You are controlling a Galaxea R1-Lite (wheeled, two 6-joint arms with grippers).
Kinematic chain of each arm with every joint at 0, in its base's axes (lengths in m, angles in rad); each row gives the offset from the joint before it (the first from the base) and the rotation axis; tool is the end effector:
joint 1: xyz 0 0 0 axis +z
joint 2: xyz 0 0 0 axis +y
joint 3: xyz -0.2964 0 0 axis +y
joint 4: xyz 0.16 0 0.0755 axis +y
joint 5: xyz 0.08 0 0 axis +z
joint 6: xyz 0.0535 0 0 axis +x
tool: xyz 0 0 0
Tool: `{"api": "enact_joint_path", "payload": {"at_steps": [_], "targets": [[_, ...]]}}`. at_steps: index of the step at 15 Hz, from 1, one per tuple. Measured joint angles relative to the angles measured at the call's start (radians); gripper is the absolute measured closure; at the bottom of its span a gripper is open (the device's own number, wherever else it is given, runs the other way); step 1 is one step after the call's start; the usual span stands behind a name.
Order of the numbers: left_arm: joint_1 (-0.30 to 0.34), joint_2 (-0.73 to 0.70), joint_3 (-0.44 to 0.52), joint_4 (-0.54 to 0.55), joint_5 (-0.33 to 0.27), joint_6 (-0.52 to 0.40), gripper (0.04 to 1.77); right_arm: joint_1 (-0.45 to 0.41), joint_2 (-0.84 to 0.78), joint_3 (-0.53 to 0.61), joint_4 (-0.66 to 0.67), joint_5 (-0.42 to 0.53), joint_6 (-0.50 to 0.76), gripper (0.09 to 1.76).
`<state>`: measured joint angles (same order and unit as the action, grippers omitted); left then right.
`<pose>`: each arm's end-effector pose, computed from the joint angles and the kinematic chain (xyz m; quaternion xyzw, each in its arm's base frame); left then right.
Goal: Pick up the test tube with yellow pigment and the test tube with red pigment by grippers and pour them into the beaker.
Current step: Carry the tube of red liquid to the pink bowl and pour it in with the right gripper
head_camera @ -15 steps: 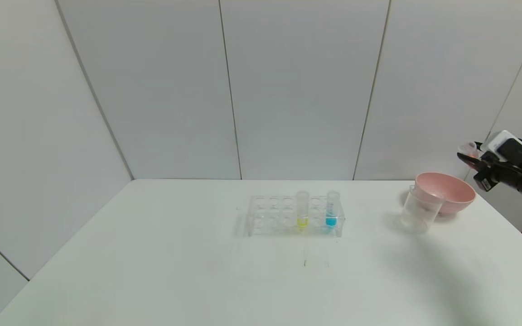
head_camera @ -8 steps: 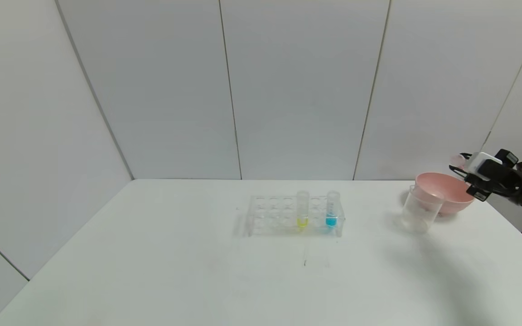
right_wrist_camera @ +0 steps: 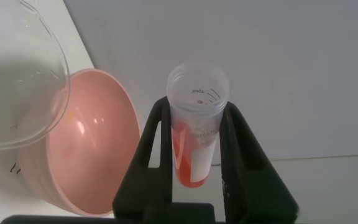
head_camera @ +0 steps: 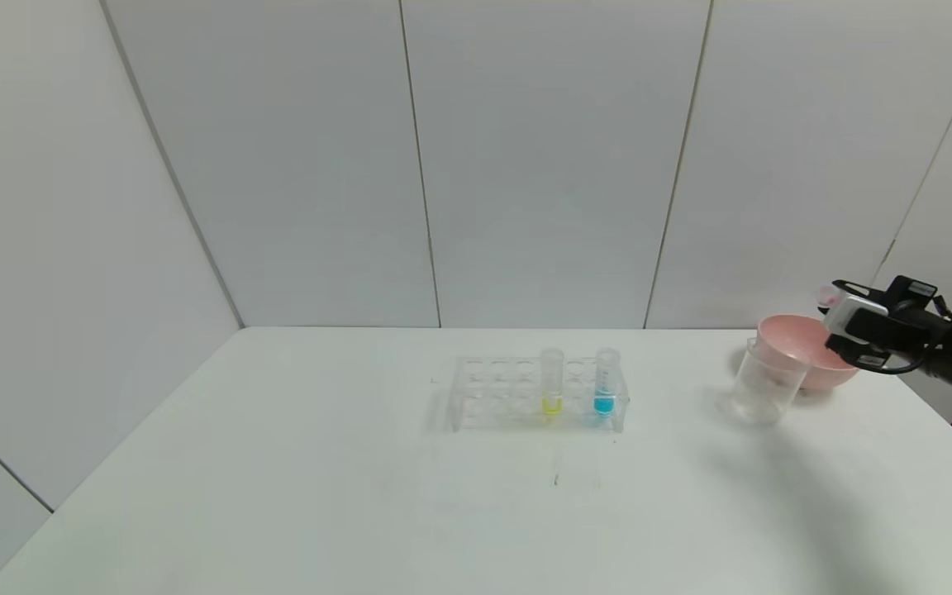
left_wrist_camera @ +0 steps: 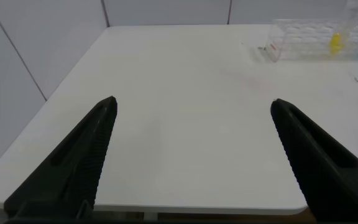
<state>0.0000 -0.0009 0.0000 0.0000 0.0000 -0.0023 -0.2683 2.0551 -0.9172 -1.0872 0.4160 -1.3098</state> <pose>-0.0030 0.0000 0.0755 -0.0011 -0.0004 0.0000 1.0000 0.3938 -0.0858 0.1422 -0.6005 -0.0260 0.0730 0.7959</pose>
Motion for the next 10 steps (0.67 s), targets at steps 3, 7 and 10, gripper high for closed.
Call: {"api": "enact_joint_path", "payload": {"at_steps": [3, 7, 10], "targets": [[0.0, 0.0, 0.0, 0.0, 0.0, 0.0, 0.05, 0.007, 0.01, 0.033, -0.056, 0.0, -0.056, 1.34], [0.0, 0.0, 0.0, 0.0, 0.0, 0.0, 0.05, -0.002, 0.016, 0.057, -0.056, -0.009, -0.116, 1.34], [0.0, 0.0, 0.0, 0.0, 0.0, 0.0, 0.05, -0.003, 0.016, 0.059, -0.059, -0.03, -0.161, 1.34]]}}
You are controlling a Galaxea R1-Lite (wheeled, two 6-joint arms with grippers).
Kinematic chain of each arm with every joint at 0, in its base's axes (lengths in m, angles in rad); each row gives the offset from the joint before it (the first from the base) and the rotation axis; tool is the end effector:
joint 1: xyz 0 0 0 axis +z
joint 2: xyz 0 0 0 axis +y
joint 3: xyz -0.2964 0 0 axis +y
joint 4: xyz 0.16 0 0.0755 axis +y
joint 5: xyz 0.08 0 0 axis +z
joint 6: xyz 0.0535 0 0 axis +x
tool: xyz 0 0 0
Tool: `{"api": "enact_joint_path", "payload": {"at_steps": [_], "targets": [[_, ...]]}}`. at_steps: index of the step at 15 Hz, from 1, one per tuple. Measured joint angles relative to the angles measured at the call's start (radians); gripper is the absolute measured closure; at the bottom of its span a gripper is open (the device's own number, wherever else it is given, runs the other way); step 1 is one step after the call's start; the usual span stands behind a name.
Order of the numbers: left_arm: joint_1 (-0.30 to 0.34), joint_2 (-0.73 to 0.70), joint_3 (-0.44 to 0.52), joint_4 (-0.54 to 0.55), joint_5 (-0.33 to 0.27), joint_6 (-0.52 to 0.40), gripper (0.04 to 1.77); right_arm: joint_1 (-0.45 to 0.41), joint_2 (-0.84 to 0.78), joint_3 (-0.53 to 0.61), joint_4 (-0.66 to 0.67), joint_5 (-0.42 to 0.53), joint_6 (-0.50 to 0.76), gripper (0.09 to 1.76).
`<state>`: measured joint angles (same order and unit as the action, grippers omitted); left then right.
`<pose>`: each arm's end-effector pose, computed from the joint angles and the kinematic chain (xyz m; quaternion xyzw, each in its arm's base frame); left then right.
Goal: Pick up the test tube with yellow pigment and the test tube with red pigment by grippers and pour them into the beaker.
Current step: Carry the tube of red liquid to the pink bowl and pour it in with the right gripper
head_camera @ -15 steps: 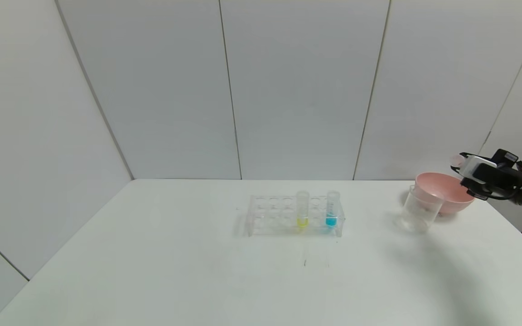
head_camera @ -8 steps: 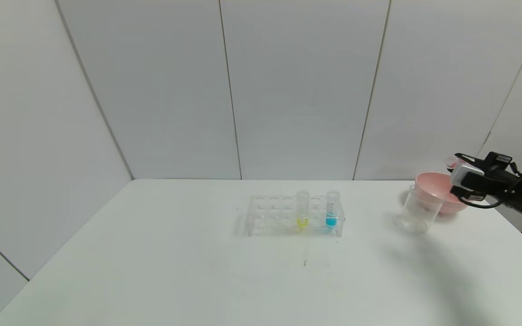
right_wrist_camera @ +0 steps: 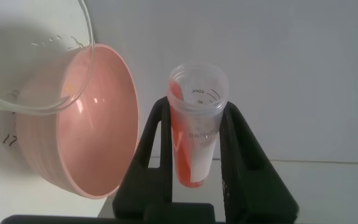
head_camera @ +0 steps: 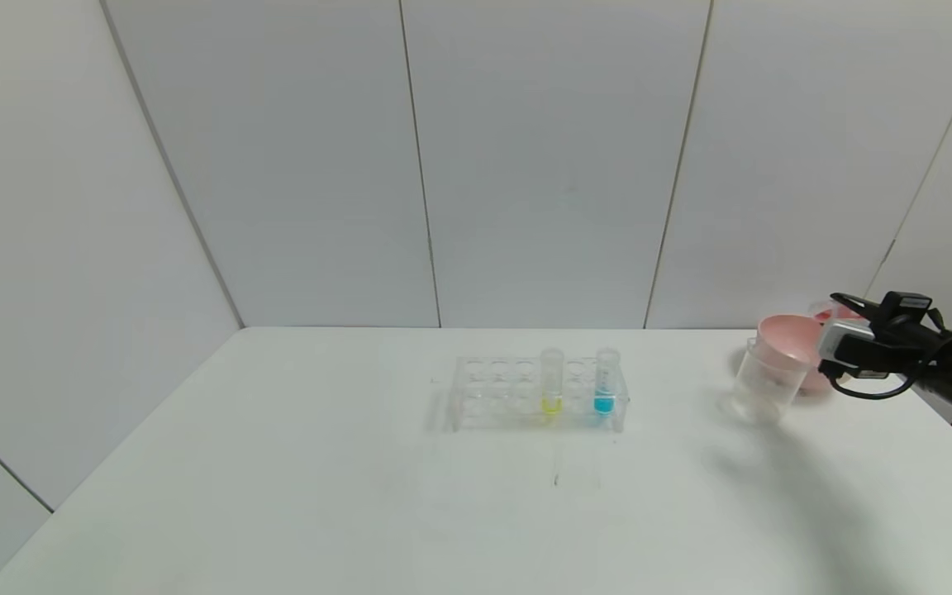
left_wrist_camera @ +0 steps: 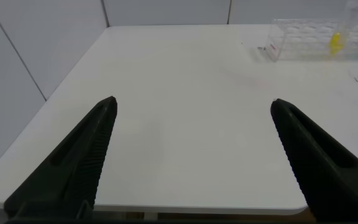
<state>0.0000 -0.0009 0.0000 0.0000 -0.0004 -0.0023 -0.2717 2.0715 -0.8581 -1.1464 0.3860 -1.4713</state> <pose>-0.0030 0.0000 0.0755 -0.0011 -0.0004 -0.0002 1.0000 0.3891 -0.0875 0.1279 -0.6616 -0.0148 0.0636 0.7470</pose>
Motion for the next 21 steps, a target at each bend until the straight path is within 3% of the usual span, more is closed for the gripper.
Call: {"api": "enact_joint_path", "payload": {"at_steps": [21], "targets": [[0.0, 0.0, 0.0, 0.0, 0.0, 0.0, 0.05, 0.033, 0.001, 0.037, -0.079, -0.004, -0.093, 1.34]]}}
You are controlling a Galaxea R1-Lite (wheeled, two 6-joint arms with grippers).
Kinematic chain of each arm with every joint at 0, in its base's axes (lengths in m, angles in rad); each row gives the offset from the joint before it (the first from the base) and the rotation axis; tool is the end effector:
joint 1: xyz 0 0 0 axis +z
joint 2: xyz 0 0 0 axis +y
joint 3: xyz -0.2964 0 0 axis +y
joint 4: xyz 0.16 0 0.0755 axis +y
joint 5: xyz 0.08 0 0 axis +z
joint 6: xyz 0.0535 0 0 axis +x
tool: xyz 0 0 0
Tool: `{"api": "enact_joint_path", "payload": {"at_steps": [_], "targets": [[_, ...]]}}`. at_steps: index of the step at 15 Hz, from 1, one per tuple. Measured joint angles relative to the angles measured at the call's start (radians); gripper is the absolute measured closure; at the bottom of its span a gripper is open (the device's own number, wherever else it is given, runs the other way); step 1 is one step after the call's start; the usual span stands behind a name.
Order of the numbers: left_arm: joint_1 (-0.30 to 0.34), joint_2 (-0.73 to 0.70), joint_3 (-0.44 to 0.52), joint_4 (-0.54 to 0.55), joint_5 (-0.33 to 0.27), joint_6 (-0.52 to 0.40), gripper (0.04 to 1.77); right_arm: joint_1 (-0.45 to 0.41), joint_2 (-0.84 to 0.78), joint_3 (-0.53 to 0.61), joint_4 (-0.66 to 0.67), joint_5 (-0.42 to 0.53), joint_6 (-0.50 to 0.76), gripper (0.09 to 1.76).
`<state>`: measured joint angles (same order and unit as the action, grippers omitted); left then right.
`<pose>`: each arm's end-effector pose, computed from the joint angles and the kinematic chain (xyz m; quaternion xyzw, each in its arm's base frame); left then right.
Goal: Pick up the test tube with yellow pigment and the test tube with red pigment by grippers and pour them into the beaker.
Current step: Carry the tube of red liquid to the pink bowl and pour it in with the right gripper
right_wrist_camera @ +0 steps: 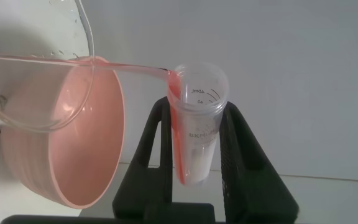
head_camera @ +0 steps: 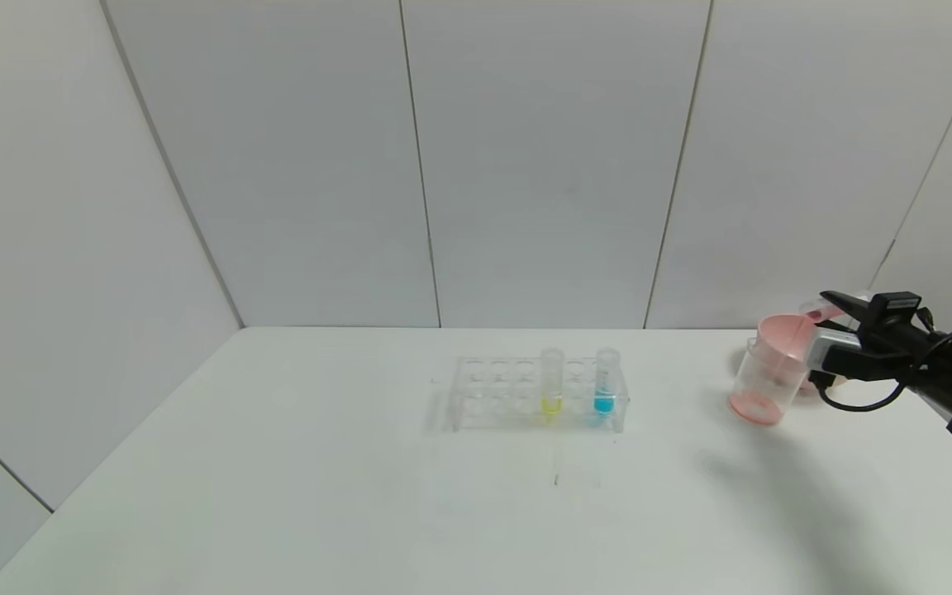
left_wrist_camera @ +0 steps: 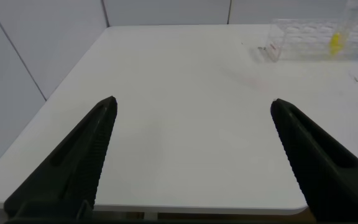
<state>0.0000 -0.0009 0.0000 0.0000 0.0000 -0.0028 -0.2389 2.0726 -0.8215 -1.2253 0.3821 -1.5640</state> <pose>-0.0030 0.0000 0.0755 -0.0014 -0.0004 0.0000 1.0000 0.3877 -0.0739 0.1283 -0.7000 -0.0417 0.0594 0.7104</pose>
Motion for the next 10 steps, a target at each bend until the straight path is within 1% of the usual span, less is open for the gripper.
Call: {"api": "enact_joint_path", "payload": {"at_steps": [10], "targets": [[0.0, 0.0, 0.0, 0.0, 0.0, 0.0, 0.05, 0.0, -0.001, -0.02, 0.0, 0.0, -0.004, 1.34]]}}
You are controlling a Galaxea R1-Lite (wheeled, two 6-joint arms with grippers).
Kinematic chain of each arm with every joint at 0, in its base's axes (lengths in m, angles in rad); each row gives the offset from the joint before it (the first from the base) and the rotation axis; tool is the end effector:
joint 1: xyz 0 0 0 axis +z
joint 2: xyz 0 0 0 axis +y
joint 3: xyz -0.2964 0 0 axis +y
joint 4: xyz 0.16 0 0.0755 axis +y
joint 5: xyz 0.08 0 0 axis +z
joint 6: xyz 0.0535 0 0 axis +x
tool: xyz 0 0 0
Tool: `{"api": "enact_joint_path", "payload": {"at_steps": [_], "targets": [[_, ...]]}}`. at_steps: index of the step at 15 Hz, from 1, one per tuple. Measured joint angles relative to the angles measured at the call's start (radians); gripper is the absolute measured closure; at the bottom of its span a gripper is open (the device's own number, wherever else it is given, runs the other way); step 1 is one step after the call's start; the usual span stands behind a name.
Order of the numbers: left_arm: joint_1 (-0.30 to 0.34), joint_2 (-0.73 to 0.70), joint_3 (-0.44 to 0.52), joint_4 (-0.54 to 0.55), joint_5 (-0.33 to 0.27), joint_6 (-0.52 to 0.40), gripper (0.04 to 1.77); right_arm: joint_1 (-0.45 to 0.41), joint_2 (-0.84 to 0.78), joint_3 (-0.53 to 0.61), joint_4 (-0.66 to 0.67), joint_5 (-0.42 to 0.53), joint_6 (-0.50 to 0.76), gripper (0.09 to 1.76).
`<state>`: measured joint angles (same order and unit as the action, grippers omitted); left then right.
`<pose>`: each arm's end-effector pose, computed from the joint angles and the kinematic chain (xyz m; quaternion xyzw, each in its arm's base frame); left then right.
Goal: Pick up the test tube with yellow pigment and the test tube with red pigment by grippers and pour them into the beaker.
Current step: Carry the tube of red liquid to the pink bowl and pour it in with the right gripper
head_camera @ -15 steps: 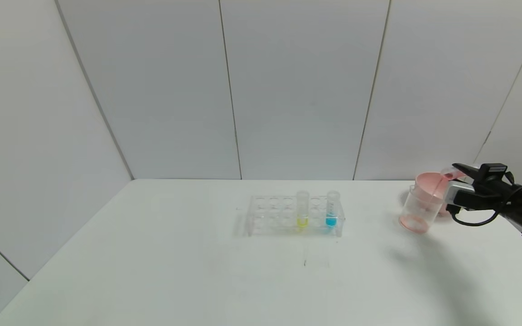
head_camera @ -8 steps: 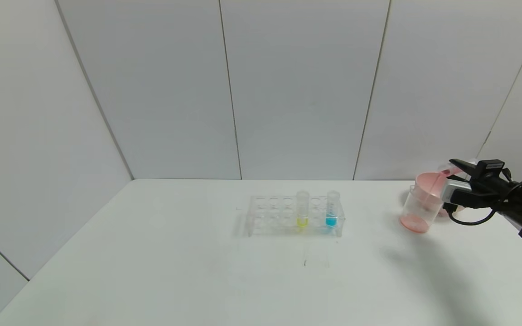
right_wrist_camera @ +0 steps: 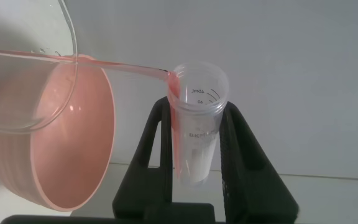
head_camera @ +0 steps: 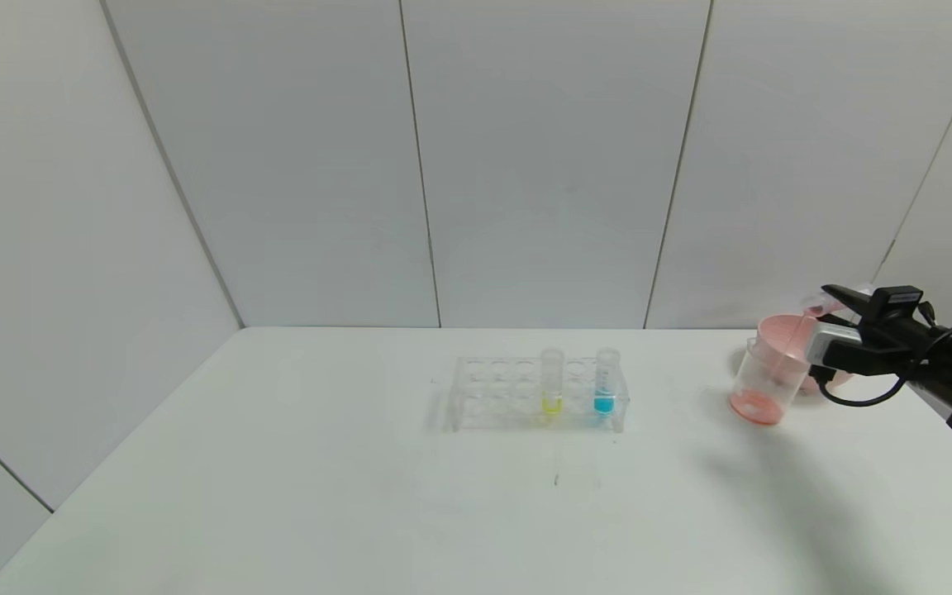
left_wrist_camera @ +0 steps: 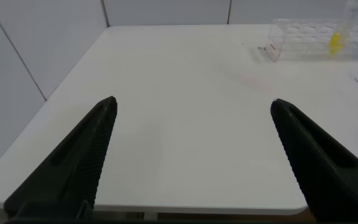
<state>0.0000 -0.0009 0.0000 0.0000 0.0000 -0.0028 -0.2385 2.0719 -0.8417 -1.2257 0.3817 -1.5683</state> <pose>-0.0030 0.0000 0.0755 -0.0014 -0.0004 0.0000 1.0000 0.3901 -0.0743 0.1338 -0.7039 -0.0490 0.0522 0.7067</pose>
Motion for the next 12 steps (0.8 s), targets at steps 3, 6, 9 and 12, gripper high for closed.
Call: {"api": "enact_joint_path", "payload": {"at_steps": [3, 6, 9, 12], "targets": [[0.0, 0.0, 0.0, 0.0, 0.0, 0.0, 0.05, 0.001, 0.0, -0.005, 0.0, 0.0, -0.012, 1.34], [0.0, 0.0, 0.0, 0.0, 0.0, 0.0, 0.05, 0.004, 0.0, -0.013, 0.0, 0.0, -0.013, 1.34], [0.0, 0.0, 0.0, 0.0, 0.0, 0.0, 0.05, 0.01, 0.0, -0.018, -0.007, 0.0, -0.013, 1.34], [0.0, 0.0, 0.0, 0.0, 0.0, 0.0, 0.05, 0.011, 0.0, -0.019, -0.007, 0.0, -0.013, 1.34]]}}
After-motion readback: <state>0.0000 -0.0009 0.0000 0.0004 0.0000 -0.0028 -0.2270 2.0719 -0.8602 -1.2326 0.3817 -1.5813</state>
